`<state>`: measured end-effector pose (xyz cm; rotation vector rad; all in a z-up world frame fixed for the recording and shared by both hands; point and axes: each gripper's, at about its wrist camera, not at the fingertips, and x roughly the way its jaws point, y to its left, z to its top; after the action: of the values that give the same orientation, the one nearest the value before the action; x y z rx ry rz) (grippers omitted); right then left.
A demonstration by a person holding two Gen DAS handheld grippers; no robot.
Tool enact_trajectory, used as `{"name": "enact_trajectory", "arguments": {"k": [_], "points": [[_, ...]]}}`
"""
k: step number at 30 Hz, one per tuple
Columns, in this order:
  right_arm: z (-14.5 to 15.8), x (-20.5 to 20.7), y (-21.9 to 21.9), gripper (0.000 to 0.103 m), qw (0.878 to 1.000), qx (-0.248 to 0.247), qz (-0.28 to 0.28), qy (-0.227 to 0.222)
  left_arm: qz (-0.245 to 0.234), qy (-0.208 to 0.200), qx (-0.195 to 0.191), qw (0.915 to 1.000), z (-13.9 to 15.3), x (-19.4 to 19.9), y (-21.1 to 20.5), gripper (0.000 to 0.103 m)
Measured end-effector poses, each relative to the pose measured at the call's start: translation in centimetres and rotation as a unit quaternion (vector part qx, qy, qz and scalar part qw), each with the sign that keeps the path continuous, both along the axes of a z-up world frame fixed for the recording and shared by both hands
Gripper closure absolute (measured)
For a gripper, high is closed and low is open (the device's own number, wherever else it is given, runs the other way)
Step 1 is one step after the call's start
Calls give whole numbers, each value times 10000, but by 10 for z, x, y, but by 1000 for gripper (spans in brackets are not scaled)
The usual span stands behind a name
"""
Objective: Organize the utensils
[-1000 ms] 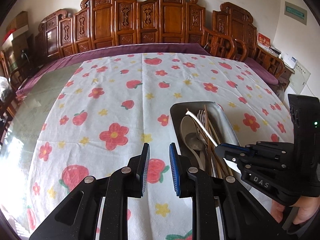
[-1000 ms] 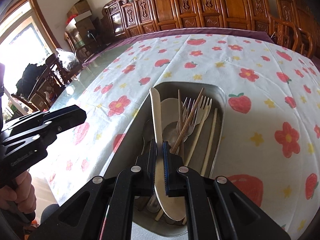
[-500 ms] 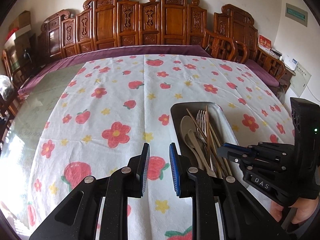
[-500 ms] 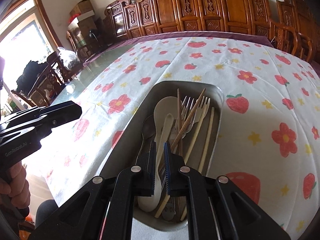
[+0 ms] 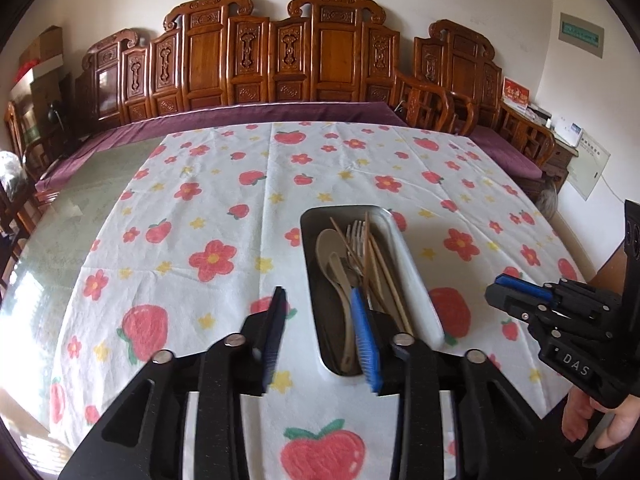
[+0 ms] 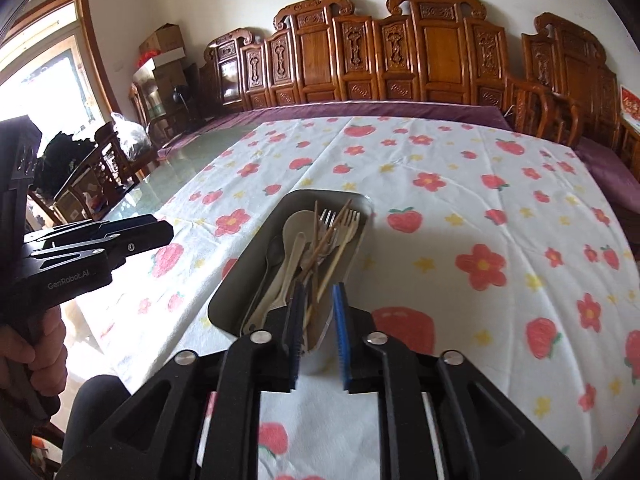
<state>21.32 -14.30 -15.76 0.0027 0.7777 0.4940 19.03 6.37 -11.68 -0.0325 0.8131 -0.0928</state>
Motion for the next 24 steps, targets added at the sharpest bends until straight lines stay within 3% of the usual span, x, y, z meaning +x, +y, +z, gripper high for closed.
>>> {"name": "enact_trajectory", "arguments": {"k": [3, 9, 11, 14, 24], "points": [[10, -17, -16, 78, 9999, -34, -112, -98, 2, -79, -47, 10000, 8, -16, -9, 60], [27, -47, -45, 42, 9985, -80, -457, -294, 64, -298, -17, 9995, 25, -42, -21, 23], [31, -55, -54, 24, 9974, -102, -597, -381, 75, -327, -37, 9994, 30, -49, -25, 15], [37, -65, -64, 9, 9958, -144, -780, -459, 80, -368, 23, 9993, 34, -58, -32, 10], [72, -95, -89, 3, 9909, -148, -1054, -826, -40, -538, 136, 9985, 63, -86, -60, 8]]}}
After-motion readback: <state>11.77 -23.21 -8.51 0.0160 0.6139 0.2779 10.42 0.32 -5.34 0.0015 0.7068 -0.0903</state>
